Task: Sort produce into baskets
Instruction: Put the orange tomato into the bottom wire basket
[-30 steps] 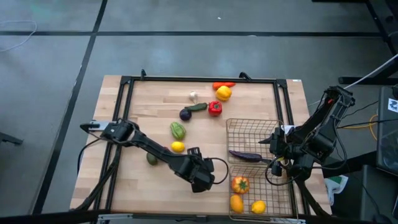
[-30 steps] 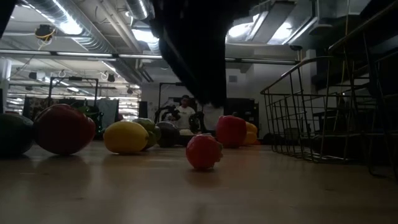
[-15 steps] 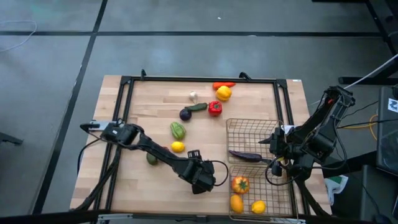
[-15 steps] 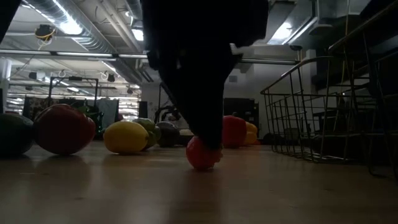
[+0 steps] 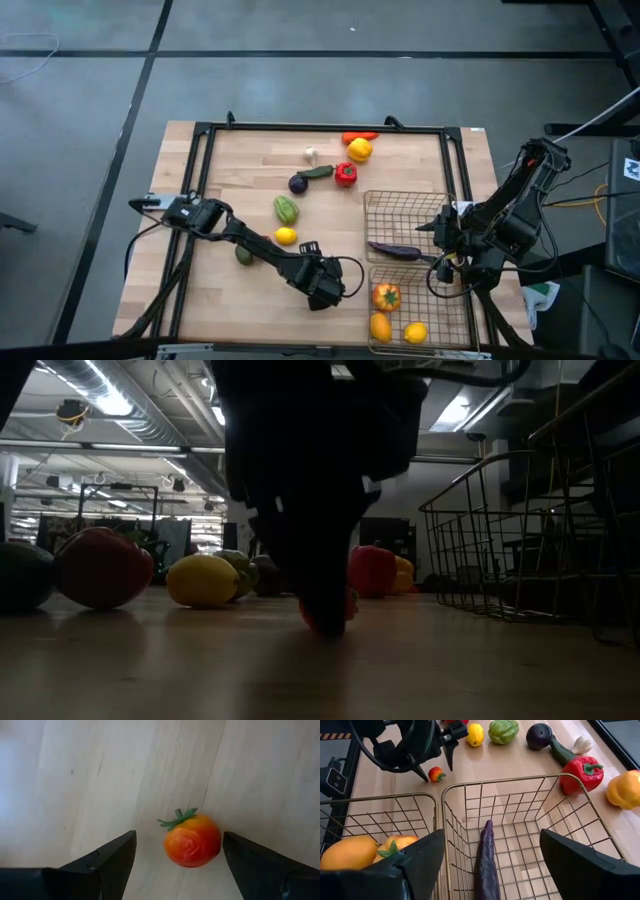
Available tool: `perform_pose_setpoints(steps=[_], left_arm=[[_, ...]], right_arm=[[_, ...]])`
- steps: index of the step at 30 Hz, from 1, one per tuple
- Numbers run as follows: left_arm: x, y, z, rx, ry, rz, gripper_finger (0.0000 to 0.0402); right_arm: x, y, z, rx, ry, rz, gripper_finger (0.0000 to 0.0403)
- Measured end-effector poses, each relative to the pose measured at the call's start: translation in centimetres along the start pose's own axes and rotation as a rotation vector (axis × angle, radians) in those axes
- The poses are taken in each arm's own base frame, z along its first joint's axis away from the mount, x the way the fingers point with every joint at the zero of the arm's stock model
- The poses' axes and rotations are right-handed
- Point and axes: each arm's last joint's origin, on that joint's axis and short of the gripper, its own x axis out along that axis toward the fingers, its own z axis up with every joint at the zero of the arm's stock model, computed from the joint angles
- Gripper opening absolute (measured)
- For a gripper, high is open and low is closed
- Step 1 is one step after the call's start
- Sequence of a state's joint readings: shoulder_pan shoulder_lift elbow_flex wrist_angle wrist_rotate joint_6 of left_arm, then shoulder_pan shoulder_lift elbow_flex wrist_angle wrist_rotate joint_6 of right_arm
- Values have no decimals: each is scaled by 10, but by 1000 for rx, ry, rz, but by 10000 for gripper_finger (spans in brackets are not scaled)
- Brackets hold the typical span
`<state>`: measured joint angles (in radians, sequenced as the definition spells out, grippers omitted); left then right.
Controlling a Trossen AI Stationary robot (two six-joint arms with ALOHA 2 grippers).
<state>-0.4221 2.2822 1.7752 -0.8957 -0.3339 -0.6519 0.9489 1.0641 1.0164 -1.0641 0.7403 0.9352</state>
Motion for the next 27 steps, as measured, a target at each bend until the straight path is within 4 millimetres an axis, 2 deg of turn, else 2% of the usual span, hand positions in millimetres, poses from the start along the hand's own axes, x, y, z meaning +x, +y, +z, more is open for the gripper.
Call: perform_pose_setpoints(steps=[5, 19, 27], left_arm=[[0, 0, 1, 3, -5, -5, 280], [-1, -2, 2, -15, 8, -51, 149], [-13, -5, 12, -50, -30, -84, 142]], right_arm=[[0, 0, 0, -1, 0, 0, 325], [0, 0, 0, -1, 0, -1, 325], [0, 0, 0, -2, 0, -1, 325]])
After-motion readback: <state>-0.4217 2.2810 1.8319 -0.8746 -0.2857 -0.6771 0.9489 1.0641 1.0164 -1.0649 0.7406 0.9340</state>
